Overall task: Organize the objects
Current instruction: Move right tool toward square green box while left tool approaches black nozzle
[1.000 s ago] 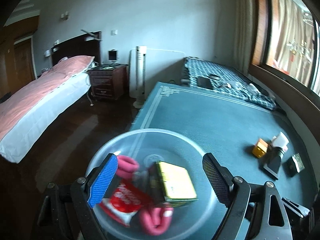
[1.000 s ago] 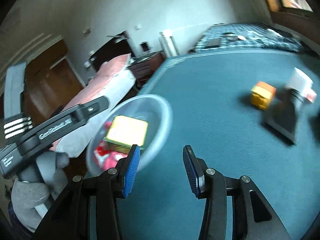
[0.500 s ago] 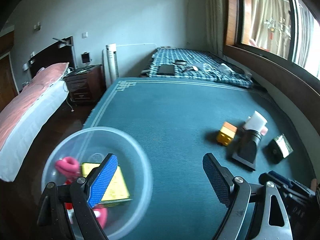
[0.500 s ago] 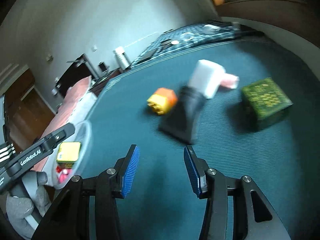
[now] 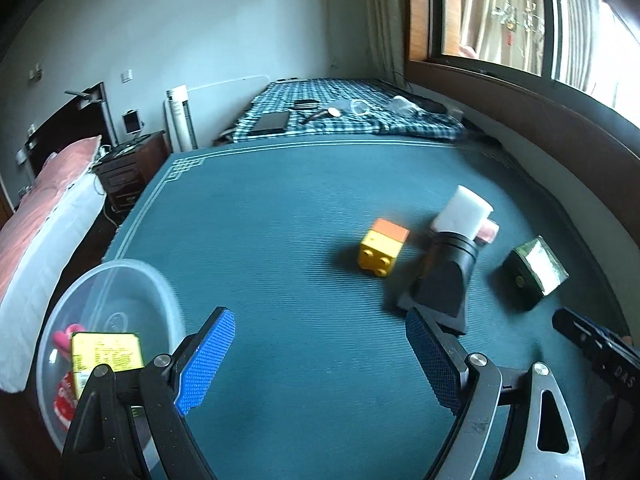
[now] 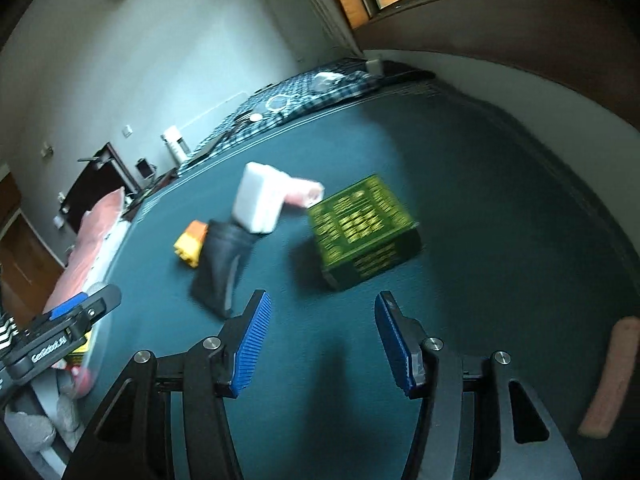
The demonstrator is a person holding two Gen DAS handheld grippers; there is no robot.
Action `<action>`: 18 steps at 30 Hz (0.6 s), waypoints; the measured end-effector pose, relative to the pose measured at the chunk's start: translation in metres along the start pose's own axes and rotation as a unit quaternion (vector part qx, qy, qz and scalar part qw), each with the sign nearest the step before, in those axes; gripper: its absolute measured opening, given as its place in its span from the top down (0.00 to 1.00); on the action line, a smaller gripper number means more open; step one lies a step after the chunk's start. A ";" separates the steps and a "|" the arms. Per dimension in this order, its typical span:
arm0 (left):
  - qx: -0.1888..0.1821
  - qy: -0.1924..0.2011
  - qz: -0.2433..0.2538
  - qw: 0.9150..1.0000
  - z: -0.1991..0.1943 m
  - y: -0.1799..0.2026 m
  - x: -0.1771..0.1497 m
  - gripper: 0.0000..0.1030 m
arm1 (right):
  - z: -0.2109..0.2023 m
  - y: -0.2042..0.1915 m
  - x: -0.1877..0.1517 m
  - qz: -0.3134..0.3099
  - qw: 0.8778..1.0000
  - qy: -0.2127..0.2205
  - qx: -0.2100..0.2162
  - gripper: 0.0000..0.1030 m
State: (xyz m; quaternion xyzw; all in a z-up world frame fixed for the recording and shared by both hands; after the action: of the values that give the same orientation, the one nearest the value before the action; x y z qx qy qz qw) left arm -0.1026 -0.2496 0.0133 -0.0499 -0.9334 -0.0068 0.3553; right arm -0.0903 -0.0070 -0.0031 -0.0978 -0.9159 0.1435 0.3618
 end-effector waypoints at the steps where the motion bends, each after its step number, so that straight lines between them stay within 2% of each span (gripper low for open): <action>1: -0.001 -0.001 0.002 1.000 0.002 0.003 0.001 0.12 | 0.002 0.002 0.003 -0.003 1.000 0.001 -0.006 0.41; 2: -0.003 -0.003 0.003 1.000 0.003 0.006 0.001 0.12 | 0.005 0.004 0.006 -0.006 1.000 0.003 -0.012 0.35; 4: -0.005 -0.006 0.007 1.000 0.006 0.010 0.002 0.12 | 0.011 0.009 0.010 -0.010 1.000 0.004 -0.024 0.32; 9: -0.008 -0.011 0.016 1.000 0.014 0.020 0.005 0.12 | 0.029 0.017 0.024 -0.023 0.999 0.001 -0.049 0.32; 18: -0.026 -0.021 0.035 0.999 0.033 0.040 0.010 0.12 | 0.062 0.018 0.039 -0.050 0.997 -0.020 -0.062 0.31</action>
State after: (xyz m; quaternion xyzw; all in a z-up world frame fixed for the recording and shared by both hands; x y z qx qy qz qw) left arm -0.1274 -0.2076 -0.0057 -0.0919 -0.9380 -0.0176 0.3338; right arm -0.1592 0.0093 -0.0278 -0.0716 -0.9340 0.0702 0.3430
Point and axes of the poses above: each gripper's, at about its wrist camera, not at the fingertips, and z roughly the way its jaws point, y to its right, x to its top, the point moved 6 cm from there along z, roughly the way its jaws point, and after that the axes turned 5 degrees about -y, right-handed, at the moved point
